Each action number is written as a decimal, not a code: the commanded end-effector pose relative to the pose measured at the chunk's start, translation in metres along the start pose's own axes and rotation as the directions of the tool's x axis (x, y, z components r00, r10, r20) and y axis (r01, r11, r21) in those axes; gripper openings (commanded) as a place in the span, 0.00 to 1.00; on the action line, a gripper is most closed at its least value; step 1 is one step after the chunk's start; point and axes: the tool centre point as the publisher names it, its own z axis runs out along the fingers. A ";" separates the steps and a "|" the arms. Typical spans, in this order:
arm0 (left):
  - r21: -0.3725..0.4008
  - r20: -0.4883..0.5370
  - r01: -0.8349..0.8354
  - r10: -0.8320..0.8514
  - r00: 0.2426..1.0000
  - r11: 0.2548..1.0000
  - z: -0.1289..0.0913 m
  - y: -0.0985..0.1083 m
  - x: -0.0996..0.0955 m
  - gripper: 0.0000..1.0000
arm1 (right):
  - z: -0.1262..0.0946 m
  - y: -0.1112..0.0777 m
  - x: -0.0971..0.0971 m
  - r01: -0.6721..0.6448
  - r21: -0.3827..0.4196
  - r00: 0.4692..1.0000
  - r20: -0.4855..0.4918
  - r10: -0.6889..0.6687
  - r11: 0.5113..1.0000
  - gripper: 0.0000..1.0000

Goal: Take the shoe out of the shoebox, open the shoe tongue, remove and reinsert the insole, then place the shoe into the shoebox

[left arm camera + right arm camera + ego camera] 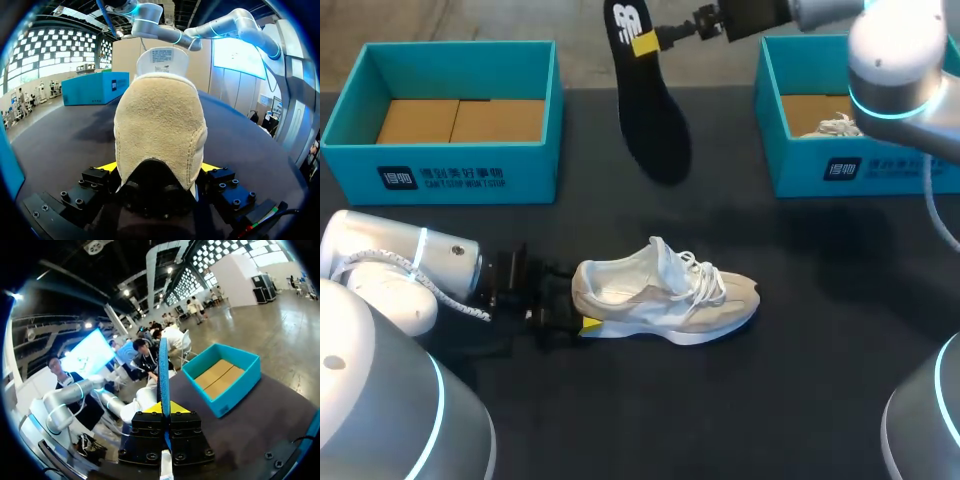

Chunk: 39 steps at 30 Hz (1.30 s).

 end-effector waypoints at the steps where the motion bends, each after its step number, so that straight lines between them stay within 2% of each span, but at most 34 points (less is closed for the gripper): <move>1: -0.002 -0.001 0.000 0.000 1.000 1.000 0.001 0.002 -0.001 0.00 | -0.014 -0.008 0.018 -0.021 -0.079 0.999 0.024 0.023 0.997 0.00; 9: -0.002 -0.001 0.000 0.000 1.000 1.000 0.001 0.002 -0.001 0.00 | -0.031 0.000 0.046 -0.069 -0.108 0.997 0.024 0.072 0.992 0.00; 14: -0.002 -0.001 0.000 0.000 1.000 1.000 0.001 0.002 -0.001 0.00 | -0.040 0.000 0.065 -0.100 -0.098 0.995 -0.016 0.099 0.990 0.00; 20: -0.002 -0.001 0.000 0.000 1.000 1.000 0.001 0.002 -0.001 0.00 | -0.053 -0.003 0.086 -0.123 -0.094 0.992 -0.047 0.119 0.988 0.00; 30: -0.002 -0.001 0.000 0.000 1.000 1.000 0.001 0.002 -0.001 0.00 | -0.080 -0.010 0.119 -0.134 -0.086 0.990 -0.047 0.130 0.987 0.00; 39: -0.002 -0.001 0.000 0.000 1.000 1.000 0.001 0.002 -0.001 0.00 | -0.090 -0.022 0.147 -0.167 -0.072 0.985 -0.057 0.163 0.983 0.00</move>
